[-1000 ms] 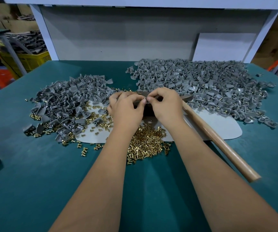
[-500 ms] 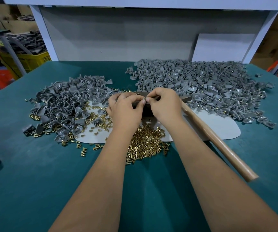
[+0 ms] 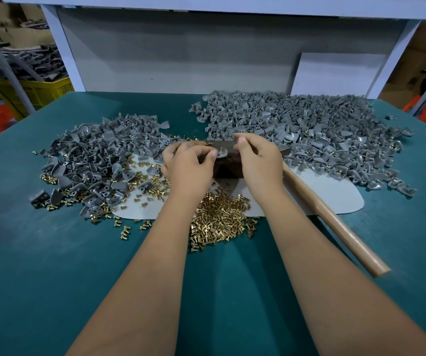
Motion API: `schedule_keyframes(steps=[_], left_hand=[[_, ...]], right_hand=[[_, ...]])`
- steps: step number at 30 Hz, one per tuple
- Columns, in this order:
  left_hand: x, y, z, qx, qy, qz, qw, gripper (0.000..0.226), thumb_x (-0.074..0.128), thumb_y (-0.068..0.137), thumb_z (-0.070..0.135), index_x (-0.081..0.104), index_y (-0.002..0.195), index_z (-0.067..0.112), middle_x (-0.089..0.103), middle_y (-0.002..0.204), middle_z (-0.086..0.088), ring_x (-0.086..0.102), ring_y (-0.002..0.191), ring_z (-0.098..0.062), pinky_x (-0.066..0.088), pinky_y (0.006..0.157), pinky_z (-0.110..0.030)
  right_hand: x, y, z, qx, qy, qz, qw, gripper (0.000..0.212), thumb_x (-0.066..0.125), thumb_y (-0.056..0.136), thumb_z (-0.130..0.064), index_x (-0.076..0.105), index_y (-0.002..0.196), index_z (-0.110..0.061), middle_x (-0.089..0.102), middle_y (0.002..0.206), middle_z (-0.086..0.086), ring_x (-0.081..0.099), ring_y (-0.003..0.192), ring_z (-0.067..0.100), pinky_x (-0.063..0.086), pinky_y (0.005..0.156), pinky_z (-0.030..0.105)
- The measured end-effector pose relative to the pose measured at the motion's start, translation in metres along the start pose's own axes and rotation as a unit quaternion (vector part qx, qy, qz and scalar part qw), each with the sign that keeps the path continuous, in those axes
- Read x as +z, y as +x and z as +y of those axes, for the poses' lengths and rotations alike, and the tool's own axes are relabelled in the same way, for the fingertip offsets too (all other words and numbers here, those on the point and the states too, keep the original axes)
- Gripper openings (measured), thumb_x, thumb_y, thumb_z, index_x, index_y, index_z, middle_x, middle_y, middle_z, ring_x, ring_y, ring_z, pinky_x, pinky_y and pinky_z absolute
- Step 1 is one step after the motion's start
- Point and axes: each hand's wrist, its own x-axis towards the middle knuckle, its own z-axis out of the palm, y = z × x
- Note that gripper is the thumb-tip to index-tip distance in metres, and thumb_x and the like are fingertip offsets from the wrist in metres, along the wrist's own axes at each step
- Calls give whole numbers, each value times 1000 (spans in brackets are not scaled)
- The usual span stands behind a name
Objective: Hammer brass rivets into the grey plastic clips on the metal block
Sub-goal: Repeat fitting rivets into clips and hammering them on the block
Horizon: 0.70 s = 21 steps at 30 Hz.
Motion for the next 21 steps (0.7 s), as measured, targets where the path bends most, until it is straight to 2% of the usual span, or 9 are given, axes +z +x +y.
schedule_keyframes(steps=[3, 5, 7, 9, 13, 17, 19, 21], left_hand=[[-1, -2, 1, -6, -13, -2, 1000, 15, 61, 94, 38, 75, 98, 31, 61, 121, 19, 25, 130, -16, 13, 94, -30], [-1, -3, 1, -7, -16, -4, 1000, 14, 62, 94, 39, 74, 97, 33, 61, 121, 19, 24, 129, -15, 13, 93, -30], [-1, -4, 1, -5, -9, -3, 1000, 13, 62, 93, 39, 73, 97, 34, 61, 122, 19, 25, 129, -15, 14, 93, -30], [-1, -4, 2, 1, 2, -4, 1000, 12, 63, 93, 40, 73, 97, 34, 60, 124, 17, 25, 129, -17, 17, 96, -31], [-1, -6, 2, 16, 19, 1, 1000, 13, 63, 92, 40, 72, 98, 34, 60, 125, 16, 26, 129, -18, 18, 97, -33], [0, -6, 2, 18, 34, 9, 999, 13, 64, 91, 41, 72, 98, 35, 60, 127, 15, 26, 129, -18, 20, 101, -37], [1, -5, 2, 20, 48, 13, 999, 13, 64, 90, 42, 72, 98, 36, 60, 128, 14, 27, 129, -19, 21, 101, -38], [1, -5, 2, 21, 56, 15, 998, 14, 63, 90, 42, 72, 99, 36, 60, 128, 14, 27, 128, -20, 21, 100, -38]], right_hand=[[-11, 1, 2, -36, -118, 68, 990, 27, 48, 95, -21, 67, 115, -23, 66, 110, -6, 56, 103, 12, 47, 89, 34], [-23, 0, 9, -60, -269, 109, 955, 28, 49, 94, -21, 65, 116, -18, 63, 113, 2, 52, 105, 20, 43, 88, 36], [-36, -2, 18, -43, -416, 90, 904, 30, 48, 94, -26, 63, 115, -11, 59, 116, 12, 50, 108, 29, 42, 87, 39], [-44, -4, 23, 8, -484, 33, 874, 34, 48, 95, -30, 61, 113, -5, 57, 117, 17, 49, 110, 34, 42, 84, 39], [-45, 0, 25, 55, -502, -16, 863, 28, 53, 93, -26, 62, 112, -7, 55, 118, 17, 49, 110, 34, 40, 76, 36], [-50, 11, 24, 105, -445, -24, 889, 19, 53, 93, -25, 61, 103, -10, 60, 109, 15, 55, 101, 34, 37, 66, 34], [-54, 16, 19, 113, -430, -15, 896, 22, 56, 92, -23, 53, 107, -7, 61, 104, 14, 59, 97, 35, 37, 64, 34], [-58, 16, 11, 93, -417, 3, 904, 22, 55, 94, -20, 39, 104, -8, 56, 89, 9, 58, 84, 35, 34, 57, 31]])
